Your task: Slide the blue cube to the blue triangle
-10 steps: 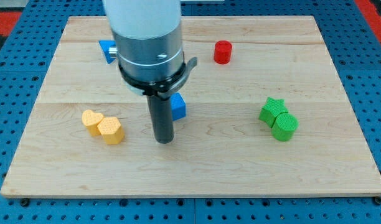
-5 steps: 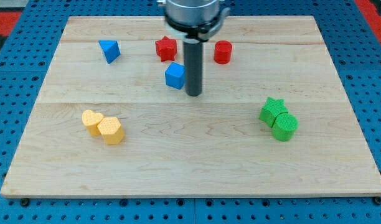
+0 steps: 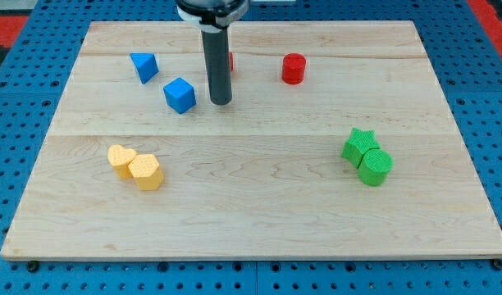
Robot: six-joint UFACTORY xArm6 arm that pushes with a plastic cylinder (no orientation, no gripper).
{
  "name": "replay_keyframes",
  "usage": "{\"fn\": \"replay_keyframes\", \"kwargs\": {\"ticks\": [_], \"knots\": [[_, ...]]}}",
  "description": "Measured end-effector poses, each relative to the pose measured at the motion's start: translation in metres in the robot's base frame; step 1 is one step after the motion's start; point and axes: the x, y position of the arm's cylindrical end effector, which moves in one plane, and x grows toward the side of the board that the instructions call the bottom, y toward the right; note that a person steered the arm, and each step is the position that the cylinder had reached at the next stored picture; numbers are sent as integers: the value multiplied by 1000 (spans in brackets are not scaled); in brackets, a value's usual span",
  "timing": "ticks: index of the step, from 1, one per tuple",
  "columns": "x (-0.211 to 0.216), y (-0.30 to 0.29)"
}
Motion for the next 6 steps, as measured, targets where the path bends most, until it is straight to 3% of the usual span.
{"fn": "replay_keyframes", "kwargs": {"ticks": [1,3,6], "knots": [[15,-33],[-30,-95],[-23,-69]]}}
